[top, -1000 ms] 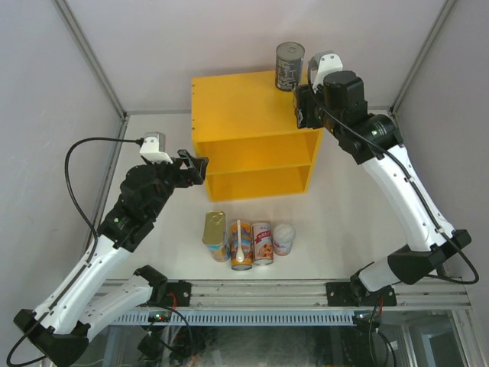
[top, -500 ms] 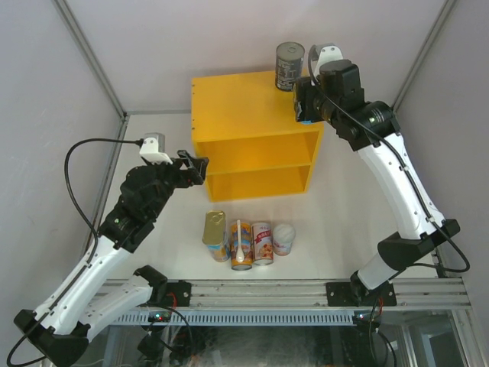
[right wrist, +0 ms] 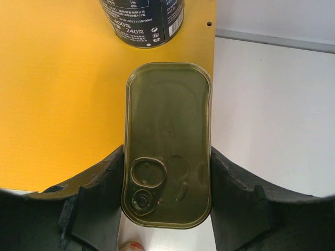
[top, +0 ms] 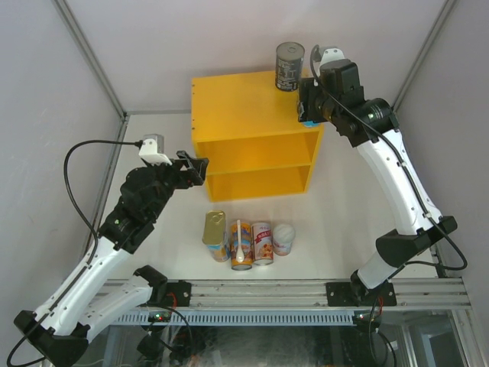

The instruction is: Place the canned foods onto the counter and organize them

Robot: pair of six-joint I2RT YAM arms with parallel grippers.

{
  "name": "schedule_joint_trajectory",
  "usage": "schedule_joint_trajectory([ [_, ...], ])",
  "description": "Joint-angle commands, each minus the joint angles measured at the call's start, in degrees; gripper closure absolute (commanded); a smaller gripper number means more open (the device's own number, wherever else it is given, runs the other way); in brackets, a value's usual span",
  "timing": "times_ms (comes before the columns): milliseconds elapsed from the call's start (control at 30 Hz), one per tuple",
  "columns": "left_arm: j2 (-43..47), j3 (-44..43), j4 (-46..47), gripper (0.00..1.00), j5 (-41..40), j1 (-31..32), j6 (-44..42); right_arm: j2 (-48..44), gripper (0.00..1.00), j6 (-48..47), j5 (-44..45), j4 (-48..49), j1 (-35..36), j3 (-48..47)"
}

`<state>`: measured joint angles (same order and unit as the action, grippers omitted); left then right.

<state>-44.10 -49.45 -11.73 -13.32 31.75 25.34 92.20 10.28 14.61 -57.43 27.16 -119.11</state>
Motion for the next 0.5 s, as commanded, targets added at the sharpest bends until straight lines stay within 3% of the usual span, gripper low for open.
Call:
schedule_joint_trajectory([
  [0,0.28,0.77,1.87,0.14,0.13,-0.13,0.78,-0.18,1.00,1.18,-0.42,3.18,-0.69,-2.63],
  [200,-0.37,0.09,1.79,0.14,0.38,-0.17,0.48,0.37,0.99,1.94,-0.68,2.99,-0.64,-2.86],
  [467,-0.47,0.13,1.83,0.14,0.58,-0.14,0.23,1.30,0.90,3.69,-0.47,1.51,-0.63,-3.01],
])
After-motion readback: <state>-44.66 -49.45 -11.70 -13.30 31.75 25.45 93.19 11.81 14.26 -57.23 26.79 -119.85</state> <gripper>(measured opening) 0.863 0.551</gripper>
